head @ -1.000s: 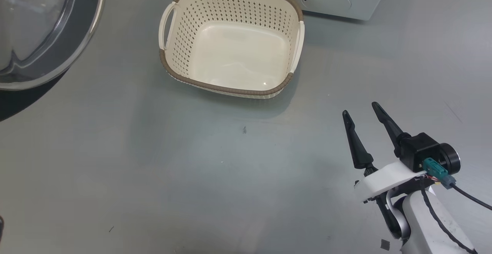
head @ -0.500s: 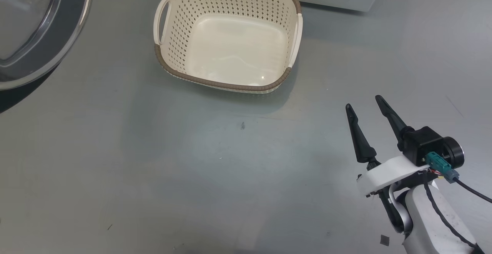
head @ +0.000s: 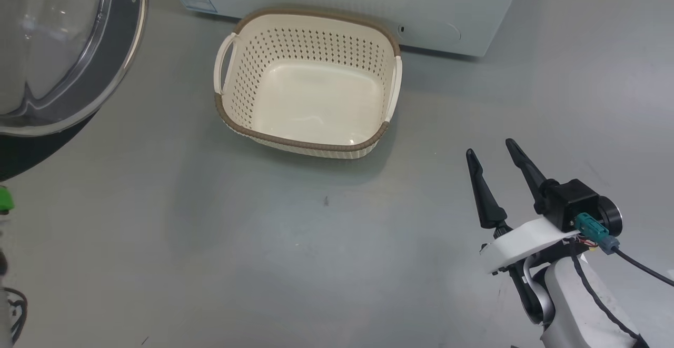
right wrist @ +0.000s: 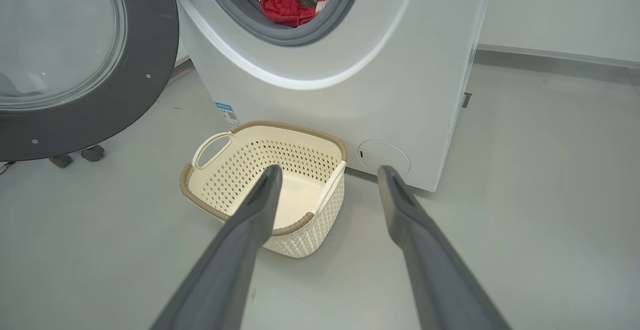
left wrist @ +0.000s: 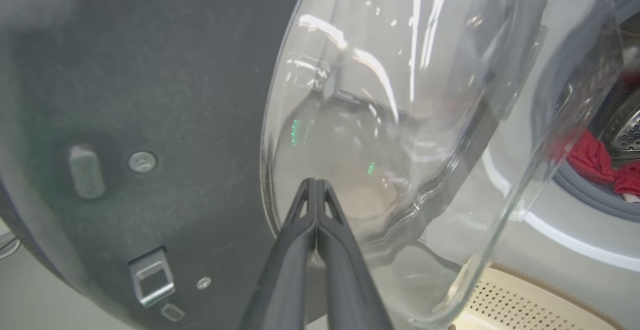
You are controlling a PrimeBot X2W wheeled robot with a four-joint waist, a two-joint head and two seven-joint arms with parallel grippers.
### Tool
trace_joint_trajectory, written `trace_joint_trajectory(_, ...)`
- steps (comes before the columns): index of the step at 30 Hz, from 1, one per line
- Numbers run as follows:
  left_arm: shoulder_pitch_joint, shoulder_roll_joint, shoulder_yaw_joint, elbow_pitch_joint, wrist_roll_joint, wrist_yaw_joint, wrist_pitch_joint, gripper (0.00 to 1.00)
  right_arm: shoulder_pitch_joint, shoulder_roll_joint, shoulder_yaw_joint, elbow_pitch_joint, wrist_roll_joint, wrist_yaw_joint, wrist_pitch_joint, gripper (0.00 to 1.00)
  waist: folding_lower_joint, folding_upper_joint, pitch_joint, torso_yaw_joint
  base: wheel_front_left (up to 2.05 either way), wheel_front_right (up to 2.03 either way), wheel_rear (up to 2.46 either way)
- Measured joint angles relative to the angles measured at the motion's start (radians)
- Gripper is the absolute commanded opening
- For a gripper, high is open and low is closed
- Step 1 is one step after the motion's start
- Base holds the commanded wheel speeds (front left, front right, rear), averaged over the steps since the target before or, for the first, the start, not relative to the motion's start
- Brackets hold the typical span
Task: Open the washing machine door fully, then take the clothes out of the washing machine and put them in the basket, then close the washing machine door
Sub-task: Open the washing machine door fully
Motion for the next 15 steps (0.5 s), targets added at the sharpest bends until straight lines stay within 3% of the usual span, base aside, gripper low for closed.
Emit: trace_joint_trajectory(15,0.117,-0.033,-0.099,-0.037,0.073,-0.017,-0.009,0.0,0.011,0.021,0.001,0.044,0.05,0.001,-0.018,1.0,0.0,0.0,-0.157,-0.059,0.0,0.0,0.0)
